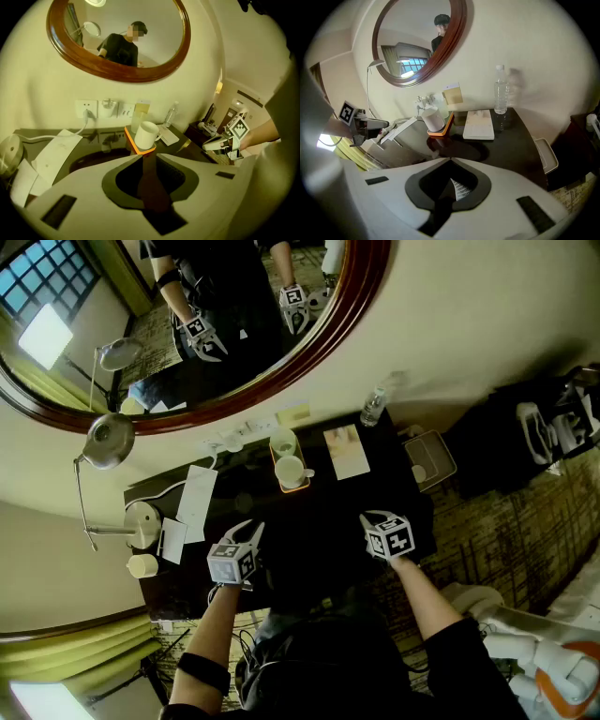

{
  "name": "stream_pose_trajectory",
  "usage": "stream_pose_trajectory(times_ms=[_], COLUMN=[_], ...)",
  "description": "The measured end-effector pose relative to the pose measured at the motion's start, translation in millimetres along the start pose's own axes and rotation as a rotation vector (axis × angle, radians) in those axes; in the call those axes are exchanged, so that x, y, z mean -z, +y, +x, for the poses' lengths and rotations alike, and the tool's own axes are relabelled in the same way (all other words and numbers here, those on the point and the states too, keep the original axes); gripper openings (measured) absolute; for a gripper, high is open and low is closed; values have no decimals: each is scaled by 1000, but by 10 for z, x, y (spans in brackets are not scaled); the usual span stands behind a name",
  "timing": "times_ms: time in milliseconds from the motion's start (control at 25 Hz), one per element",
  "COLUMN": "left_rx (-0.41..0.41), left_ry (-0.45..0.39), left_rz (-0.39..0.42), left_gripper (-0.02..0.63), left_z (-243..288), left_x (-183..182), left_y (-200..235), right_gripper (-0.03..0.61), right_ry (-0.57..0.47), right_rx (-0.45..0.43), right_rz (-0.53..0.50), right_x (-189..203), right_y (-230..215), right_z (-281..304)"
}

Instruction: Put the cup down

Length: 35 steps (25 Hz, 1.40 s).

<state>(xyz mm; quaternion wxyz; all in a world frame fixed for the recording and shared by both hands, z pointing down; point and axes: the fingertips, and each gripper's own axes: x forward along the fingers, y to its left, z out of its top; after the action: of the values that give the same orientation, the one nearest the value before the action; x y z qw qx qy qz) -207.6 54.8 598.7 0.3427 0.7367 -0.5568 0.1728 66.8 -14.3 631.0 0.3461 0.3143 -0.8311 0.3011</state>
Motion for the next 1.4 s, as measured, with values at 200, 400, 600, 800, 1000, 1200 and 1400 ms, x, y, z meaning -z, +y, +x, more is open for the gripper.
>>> stream_pose_trajectory(times_ms=[200,400,600,800,1000,1200,1400], left_rx=[39,85,95,72,64,62,47], left_ry=[-83,-117,-108,-92,-57,-32,-40], left_rz=[89,158,217,286,320,325,337], left_gripper=[304,500,511,511,511,507,417], left_z=[424,837,1246,1573,1805,1896,1930], left_x=[-359,-582,-703,-813,-745,-700,-756], left_y=[-84,-186,-211,-199,-137,-111,-60], right_gripper=[6,6,6,6,6,6,6], right_ry=[-24,-43,-65,-86,-113,-116,-109], right_rx=[-25,-32,-37,-44,-43,-44,-42], right_rz=[5,27,57,74,86,93,110], right_x=[-78,-100,-66,-64,-124,-115,-83], right_y=[-77,-165,-213,-241,-279,-317,-378], right_z=[33,117,191,275,313,312,285])
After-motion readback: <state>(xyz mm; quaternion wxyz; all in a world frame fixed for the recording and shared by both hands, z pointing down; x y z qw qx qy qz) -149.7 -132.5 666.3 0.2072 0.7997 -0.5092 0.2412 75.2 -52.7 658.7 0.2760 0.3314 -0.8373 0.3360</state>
